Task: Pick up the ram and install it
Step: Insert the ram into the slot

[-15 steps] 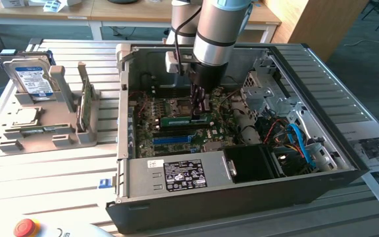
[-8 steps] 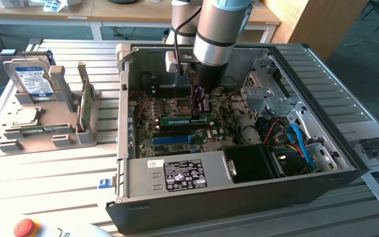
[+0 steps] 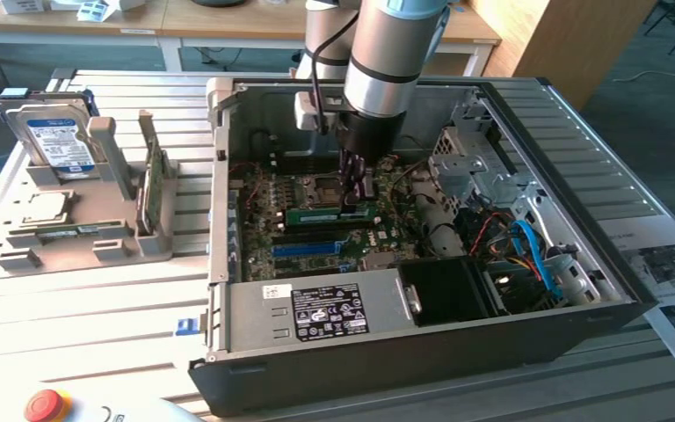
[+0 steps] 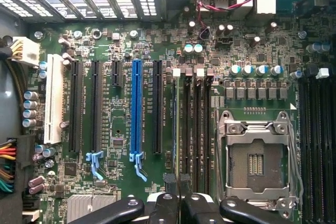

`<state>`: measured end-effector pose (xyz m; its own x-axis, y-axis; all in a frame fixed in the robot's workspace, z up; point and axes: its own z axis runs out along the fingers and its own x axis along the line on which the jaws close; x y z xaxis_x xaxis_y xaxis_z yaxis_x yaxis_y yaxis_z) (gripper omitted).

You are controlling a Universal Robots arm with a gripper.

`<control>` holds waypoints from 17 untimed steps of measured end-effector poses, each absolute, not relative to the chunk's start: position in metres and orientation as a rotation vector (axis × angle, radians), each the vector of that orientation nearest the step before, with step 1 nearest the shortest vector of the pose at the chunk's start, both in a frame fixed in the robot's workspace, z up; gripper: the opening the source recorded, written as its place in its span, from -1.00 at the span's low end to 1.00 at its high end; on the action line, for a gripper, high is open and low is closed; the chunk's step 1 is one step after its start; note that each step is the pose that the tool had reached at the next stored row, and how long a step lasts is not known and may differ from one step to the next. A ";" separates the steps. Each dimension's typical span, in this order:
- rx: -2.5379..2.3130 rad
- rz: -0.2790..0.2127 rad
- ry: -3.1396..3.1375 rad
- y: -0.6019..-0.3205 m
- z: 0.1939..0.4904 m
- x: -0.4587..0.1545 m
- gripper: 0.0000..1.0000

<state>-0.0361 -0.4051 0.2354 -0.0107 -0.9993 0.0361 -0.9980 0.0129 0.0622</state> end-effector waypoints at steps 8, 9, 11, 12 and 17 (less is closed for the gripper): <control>2.160 -0.029 -2.184 -0.404 0.235 -0.036 -0.76; 2.160 -0.029 -2.184 -0.404 0.235 -0.036 -0.76; 2.160 -0.029 -2.184 -0.404 0.235 -0.036 -0.76; 2.160 -0.029 -2.184 -0.404 0.235 -0.036 -0.76; 2.160 -0.029 -2.184 -0.402 0.235 -0.036 -0.76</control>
